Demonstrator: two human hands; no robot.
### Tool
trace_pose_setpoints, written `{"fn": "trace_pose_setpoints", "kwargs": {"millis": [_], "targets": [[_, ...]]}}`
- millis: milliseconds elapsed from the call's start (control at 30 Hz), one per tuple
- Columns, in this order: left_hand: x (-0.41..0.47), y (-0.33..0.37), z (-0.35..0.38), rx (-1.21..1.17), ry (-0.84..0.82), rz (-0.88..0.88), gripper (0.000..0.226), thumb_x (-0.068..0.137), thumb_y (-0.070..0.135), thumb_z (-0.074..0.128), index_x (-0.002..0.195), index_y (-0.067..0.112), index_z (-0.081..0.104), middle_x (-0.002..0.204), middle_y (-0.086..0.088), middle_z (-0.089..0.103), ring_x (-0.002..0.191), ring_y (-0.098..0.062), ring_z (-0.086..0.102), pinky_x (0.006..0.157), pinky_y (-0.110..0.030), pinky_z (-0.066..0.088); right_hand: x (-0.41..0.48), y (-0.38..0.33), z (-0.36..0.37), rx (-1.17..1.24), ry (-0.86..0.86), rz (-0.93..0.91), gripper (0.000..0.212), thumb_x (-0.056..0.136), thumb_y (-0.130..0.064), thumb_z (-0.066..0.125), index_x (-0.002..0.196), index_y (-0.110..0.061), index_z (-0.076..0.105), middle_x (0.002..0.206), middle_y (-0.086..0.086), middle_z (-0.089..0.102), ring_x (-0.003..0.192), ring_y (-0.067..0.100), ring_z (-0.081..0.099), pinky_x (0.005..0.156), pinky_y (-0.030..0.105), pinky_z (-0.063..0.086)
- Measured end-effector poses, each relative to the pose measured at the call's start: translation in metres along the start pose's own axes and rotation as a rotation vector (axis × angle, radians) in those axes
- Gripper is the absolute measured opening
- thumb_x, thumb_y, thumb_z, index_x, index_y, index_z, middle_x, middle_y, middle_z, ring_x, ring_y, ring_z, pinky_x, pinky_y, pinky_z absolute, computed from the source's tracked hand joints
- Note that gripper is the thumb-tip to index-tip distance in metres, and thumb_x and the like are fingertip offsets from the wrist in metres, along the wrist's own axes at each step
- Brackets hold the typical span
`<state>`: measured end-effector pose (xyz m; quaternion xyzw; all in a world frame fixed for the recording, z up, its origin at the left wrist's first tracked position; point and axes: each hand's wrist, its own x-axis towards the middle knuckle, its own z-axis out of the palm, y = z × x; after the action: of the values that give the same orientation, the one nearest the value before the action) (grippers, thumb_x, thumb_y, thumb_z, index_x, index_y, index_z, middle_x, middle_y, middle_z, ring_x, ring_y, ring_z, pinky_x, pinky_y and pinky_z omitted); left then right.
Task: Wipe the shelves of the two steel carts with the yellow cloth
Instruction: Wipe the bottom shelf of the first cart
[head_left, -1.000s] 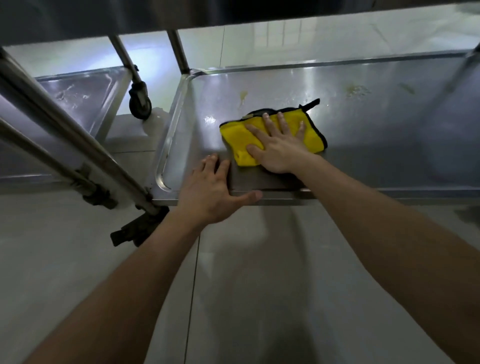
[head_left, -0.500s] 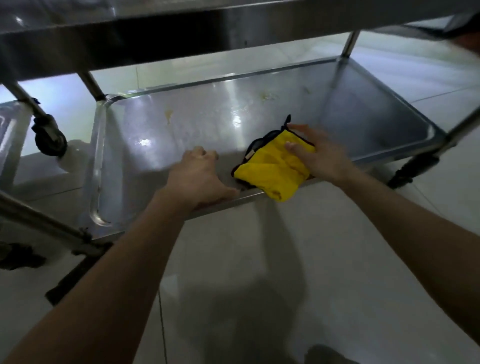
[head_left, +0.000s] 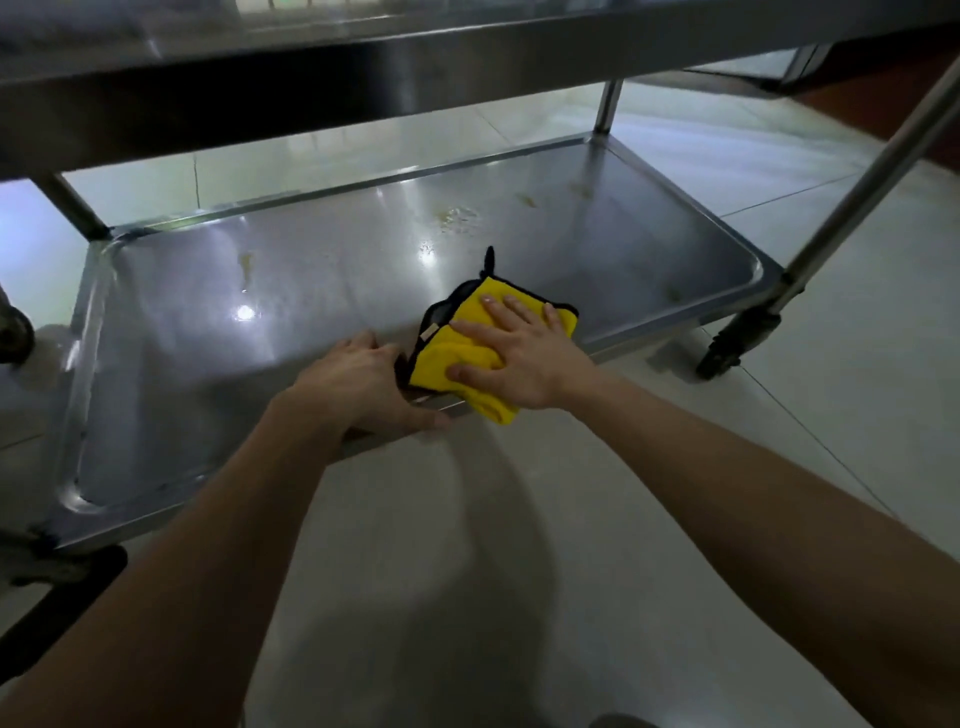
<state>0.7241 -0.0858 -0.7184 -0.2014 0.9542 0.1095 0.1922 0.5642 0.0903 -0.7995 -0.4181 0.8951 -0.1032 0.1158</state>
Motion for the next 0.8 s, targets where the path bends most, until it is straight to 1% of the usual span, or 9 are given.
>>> {"fn": "trace_pose_setpoints", "kwargs": {"millis": [67,167,300,367,433,500,567,700,800], "targets": [[0.003,0.008,-0.006,0.007,-0.013,-0.056,0.109,0.061,0.098,0.07,0.144,0.027,0.056,0.126,-0.001,0.048,0.121,-0.025,0.051,0.106,-0.044,0.05,-0.003,0.045,-0.015,-0.004,-0.01,0.017,0.095,0.077,-0.106,0.02,0.162,-0.063,0.016,0.18,-0.012,0.001,0.167,0.02,-0.005,0.129,0.064,-0.007],[0.007,0.025,-0.009,0.009,0.047,-0.127,0.115,0.057,0.103,0.065,0.139,0.023,0.059,0.13,-0.005,0.052,0.128,-0.029,0.054,0.107,-0.044,0.051,-0.011,0.127,-0.047,0.0,0.027,0.224,0.102,0.075,-0.106,0.022,0.164,-0.058,0.019,0.18,-0.012,0.002,0.167,0.02,-0.001,0.13,0.063,-0.002],[0.024,0.063,-0.001,-0.017,0.2,-0.083,0.131,0.055,0.106,0.063,0.161,0.032,0.039,0.159,-0.002,0.041,0.15,-0.029,0.038,0.116,-0.05,0.043,-0.006,0.142,-0.046,0.016,0.091,0.453,0.095,0.084,-0.099,0.02,0.167,-0.053,0.015,0.181,0.003,-0.002,0.166,0.034,-0.007,0.124,0.073,-0.008],[0.037,0.079,-0.001,0.004,0.172,-0.065,0.135,0.055,0.106,0.063,0.165,0.034,0.031,0.164,-0.003,0.038,0.152,-0.031,0.036,0.116,-0.05,0.042,0.001,0.113,-0.035,-0.005,0.08,0.37,0.096,0.084,-0.098,0.015,0.168,-0.052,0.01,0.18,0.009,-0.008,0.165,0.039,-0.012,0.122,0.075,-0.013],[0.047,0.088,0.001,0.058,0.095,-0.067,0.139,0.048,0.111,0.054,0.161,0.032,0.037,0.157,-0.006,0.044,0.144,-0.033,0.042,0.111,-0.048,0.046,0.003,0.094,-0.029,-0.034,0.032,0.177,0.094,0.084,-0.099,0.016,0.167,-0.055,0.01,0.18,0.007,-0.008,0.165,0.037,-0.014,0.122,0.074,-0.015],[0.052,0.09,0.005,0.097,0.066,-0.071,0.151,0.031,0.119,0.035,0.155,0.034,0.042,0.149,-0.005,0.045,0.137,-0.033,0.043,0.106,-0.045,0.046,0.002,0.103,-0.034,-0.028,-0.005,0.019,0.09,0.086,-0.098,0.021,0.166,-0.057,0.015,0.181,-0.001,-0.004,0.166,0.029,-0.012,0.126,0.069,-0.013],[0.052,0.085,0.009,0.117,0.058,-0.059,0.159,0.025,0.121,0.022,0.159,0.037,0.035,0.153,-0.003,0.041,0.137,-0.032,0.041,0.105,-0.045,0.044,0.004,0.135,-0.047,-0.012,-0.02,-0.041,0.086,0.089,-0.095,0.025,0.165,-0.056,0.019,0.181,-0.009,0.001,0.167,0.021,-0.006,0.13,0.061,-0.007],[0.051,0.08,0.013,0.1,0.111,-0.056,0.145,0.04,0.117,0.032,0.164,0.042,0.028,0.157,0.002,0.038,0.139,-0.029,0.038,0.11,-0.045,0.041,0.014,0.225,-0.079,-0.016,0.066,0.296,0.084,0.095,-0.09,0.026,0.168,-0.05,0.016,0.181,-0.006,0.0,0.167,0.024,-0.004,0.131,0.061,-0.003],[0.048,0.081,0.017,0.071,0.141,-0.044,0.144,0.044,0.115,0.033,0.167,0.039,0.027,0.159,0.005,0.036,0.142,-0.027,0.034,0.115,-0.043,0.038,0.029,0.246,-0.085,0.024,0.112,0.528,0.087,0.096,-0.089,0.023,0.17,-0.044,0.015,0.181,0.004,-0.003,0.166,0.033,-0.006,0.128,0.068,-0.007]]}}
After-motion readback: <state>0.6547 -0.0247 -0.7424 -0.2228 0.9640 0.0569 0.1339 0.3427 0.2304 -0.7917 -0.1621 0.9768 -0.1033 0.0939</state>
